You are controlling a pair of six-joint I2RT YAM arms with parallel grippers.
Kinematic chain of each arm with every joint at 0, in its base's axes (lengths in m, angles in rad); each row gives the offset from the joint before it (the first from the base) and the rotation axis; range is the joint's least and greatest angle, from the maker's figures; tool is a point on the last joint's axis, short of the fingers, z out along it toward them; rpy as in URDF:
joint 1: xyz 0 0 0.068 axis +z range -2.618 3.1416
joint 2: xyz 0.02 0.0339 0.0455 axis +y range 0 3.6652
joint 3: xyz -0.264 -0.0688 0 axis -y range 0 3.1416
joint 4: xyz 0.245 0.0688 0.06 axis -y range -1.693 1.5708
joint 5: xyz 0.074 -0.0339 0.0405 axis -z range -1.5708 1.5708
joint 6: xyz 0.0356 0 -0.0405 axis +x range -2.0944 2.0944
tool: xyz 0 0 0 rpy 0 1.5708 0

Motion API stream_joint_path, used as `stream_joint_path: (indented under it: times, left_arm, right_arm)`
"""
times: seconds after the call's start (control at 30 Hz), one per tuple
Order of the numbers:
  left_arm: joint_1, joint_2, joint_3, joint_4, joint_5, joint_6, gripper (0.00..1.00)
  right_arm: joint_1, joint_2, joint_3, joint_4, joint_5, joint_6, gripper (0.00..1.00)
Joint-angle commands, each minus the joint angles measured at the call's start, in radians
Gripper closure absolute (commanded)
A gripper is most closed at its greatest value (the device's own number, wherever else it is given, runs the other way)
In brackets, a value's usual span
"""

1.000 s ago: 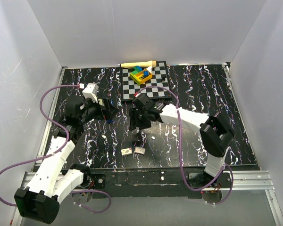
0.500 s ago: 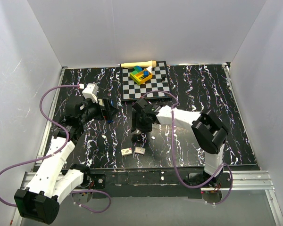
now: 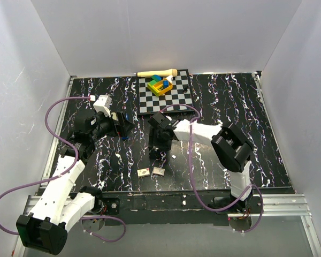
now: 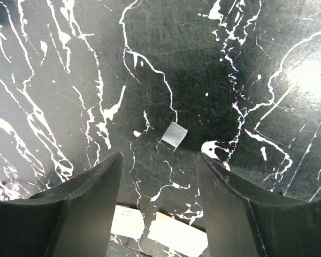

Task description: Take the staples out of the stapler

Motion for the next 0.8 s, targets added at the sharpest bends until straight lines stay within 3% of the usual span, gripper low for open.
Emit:
stream_joint_path:
  times: [0.0, 0.4, 0.77]
  left_arm:
    - [-0.004, -0.005, -0.001, -0.007, 0.001, 0.003, 0.02]
    - [-0.006, 0.001, 0.001, -0.008, 0.003, 0.003, 0.02]
    - [-0.007, 0.008, 0.002, -0.008, 0.006, 0.003, 0.02]
  right_arm:
    - [-0.005, 0.033, 0.043, -0.018, 0.032, 0.030, 0.34]
    - [-0.006, 0.082, 0.073, -0.007, 0.024, 0.030, 0.35]
    - [-0.010, 0.125, 0.188, -0.102, 0.055, -0.152, 0.38]
